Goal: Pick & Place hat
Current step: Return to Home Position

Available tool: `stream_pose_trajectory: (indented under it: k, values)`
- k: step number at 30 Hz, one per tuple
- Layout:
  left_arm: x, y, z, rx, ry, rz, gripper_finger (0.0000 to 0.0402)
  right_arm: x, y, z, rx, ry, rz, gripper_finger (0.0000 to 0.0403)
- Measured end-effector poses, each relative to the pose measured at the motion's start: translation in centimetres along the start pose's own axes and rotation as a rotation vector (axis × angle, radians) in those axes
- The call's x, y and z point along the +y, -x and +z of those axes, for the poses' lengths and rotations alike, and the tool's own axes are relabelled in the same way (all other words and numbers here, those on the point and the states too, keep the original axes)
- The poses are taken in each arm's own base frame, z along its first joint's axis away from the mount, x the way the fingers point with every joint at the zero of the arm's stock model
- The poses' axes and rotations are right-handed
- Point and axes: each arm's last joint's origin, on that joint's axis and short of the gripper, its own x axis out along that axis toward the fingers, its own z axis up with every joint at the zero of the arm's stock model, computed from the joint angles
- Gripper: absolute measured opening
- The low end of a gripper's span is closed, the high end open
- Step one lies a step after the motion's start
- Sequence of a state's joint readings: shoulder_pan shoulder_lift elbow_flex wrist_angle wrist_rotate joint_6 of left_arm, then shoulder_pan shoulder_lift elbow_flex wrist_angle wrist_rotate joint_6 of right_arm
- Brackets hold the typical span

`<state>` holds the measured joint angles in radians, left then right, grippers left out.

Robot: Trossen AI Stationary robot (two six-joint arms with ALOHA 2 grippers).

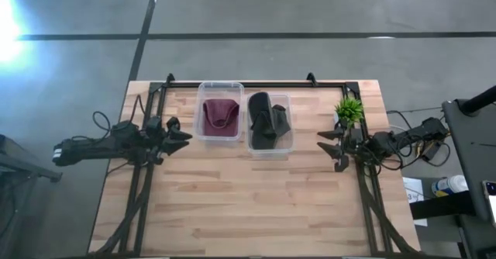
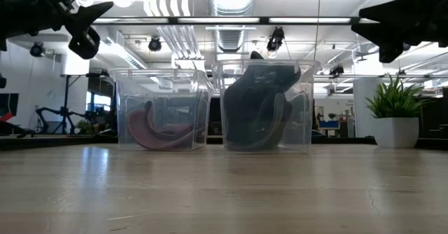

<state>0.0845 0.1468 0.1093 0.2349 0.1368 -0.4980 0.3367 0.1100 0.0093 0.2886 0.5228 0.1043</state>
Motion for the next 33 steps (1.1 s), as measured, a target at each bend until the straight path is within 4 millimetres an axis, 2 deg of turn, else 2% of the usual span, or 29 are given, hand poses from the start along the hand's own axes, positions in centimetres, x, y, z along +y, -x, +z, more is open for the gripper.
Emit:
stream_pose_trajectory:
  k: [6,13,21,27,33]
  values:
    - [-0.2,0.6,0.5,-0.060,-0.012,-0.017,0.0132,-0.5,0.3,0.5,-0.045,-0.017,-0.026,0.0180]
    - [-0.7,1.4,1.2,-0.133,-0.024,-0.055,0.0132,-1.8,0.2,1.1,-0.116,-0.012,-0.159,0.0180]
    - [-0.7,1.4,1.1,-0.136,-0.024,-0.061,0.0132,-2.6,0.1,1.2,-0.130,0.009,-0.242,0.0180]
    - [0.5,1.2,-1.1,-0.126,-0.023,-0.057,0.0132,-2.7,0.1,1.2,-0.133,0.012,-0.256,0.0180]
    - [1.5,1.1,-2.9,0.061,0.010,0.042,0.0132,-2.7,0.0,1.1,-0.123,0.015,-0.254,0.0180]
